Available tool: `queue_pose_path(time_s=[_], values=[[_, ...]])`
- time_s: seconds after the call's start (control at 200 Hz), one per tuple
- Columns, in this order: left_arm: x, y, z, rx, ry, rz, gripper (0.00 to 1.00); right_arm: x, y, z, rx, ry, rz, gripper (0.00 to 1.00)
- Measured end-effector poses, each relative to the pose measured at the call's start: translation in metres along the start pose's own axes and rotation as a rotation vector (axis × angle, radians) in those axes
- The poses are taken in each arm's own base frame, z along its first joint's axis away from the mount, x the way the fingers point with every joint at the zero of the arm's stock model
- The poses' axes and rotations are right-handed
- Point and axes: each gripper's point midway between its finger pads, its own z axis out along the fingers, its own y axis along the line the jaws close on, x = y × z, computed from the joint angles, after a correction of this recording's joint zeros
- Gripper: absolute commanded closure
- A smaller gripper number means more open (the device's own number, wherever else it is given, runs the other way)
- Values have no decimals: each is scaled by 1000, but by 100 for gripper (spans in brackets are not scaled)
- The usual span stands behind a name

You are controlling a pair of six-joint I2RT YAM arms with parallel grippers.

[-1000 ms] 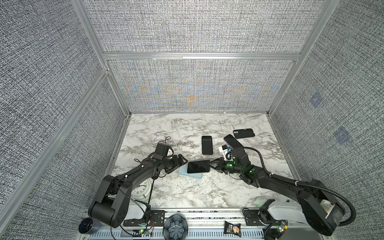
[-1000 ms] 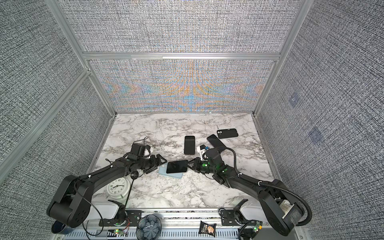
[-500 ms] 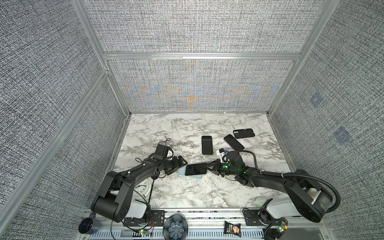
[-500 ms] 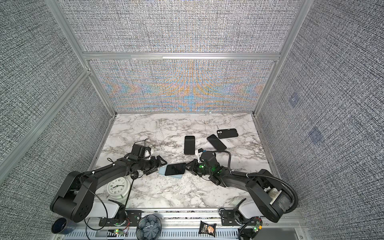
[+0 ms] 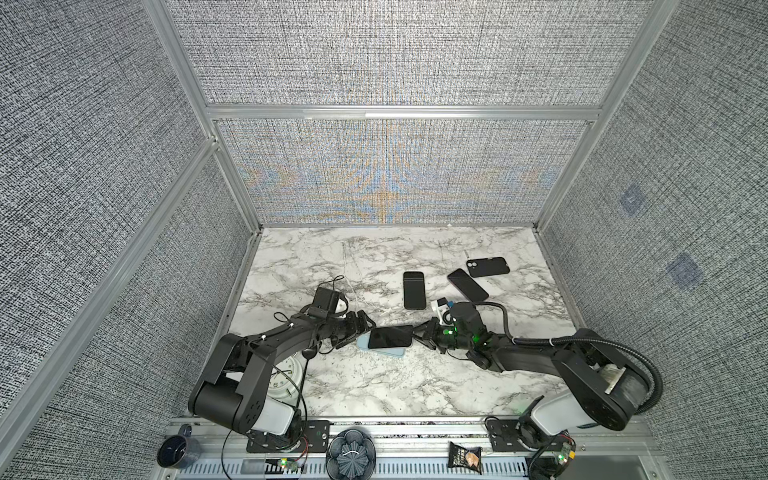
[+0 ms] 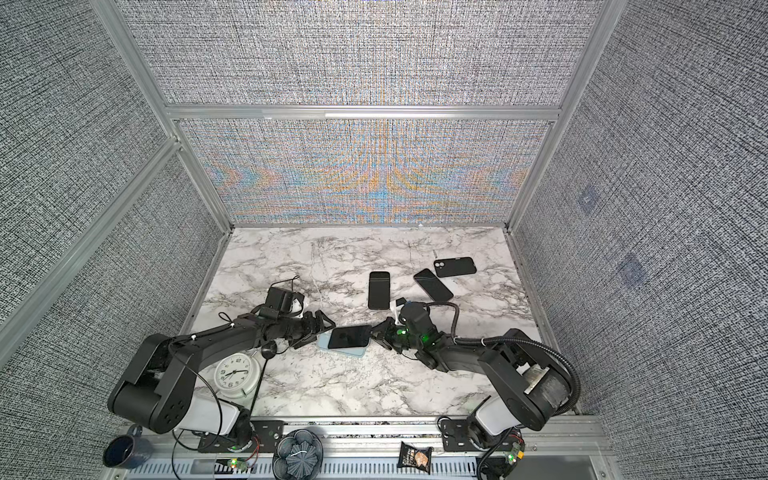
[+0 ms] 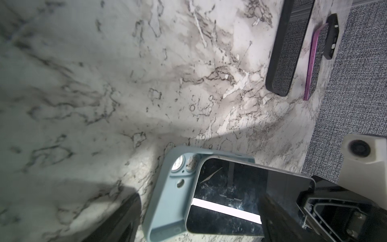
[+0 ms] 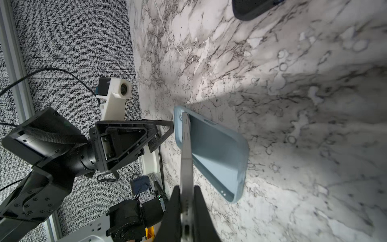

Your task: Put the phone into the phone case

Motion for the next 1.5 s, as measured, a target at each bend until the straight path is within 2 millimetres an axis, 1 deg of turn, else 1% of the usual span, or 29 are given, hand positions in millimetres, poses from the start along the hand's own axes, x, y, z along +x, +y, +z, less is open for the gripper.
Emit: queue_pose_path(time_s=[0.145, 0.31, 0.6, 0.91, 1.191, 1.341, 1.501], values=[[2, 0, 0, 5, 3, 1, 13, -1, -2, 2, 8, 3, -11, 96], [4, -1, 3, 24, 5, 4, 14, -1, -11, 9, 28, 15, -1, 94], [5, -3, 4, 42, -5, 11, 14, -2, -16, 16, 24, 17, -5, 92], [5, -3, 4, 42, -7, 13, 14, -4, -12, 27, 26, 46, -56, 90], [4, -1, 3, 26, -8, 12, 14, -6, -15, 38, 54, 117, -108, 90], [3, -2, 4, 18, 1, 10, 15, -8, -14, 37, 66, 168, -145, 90], [1, -3, 5, 14, 11, 13, 15, -14, -6, 34, 83, 225, -192, 90]])
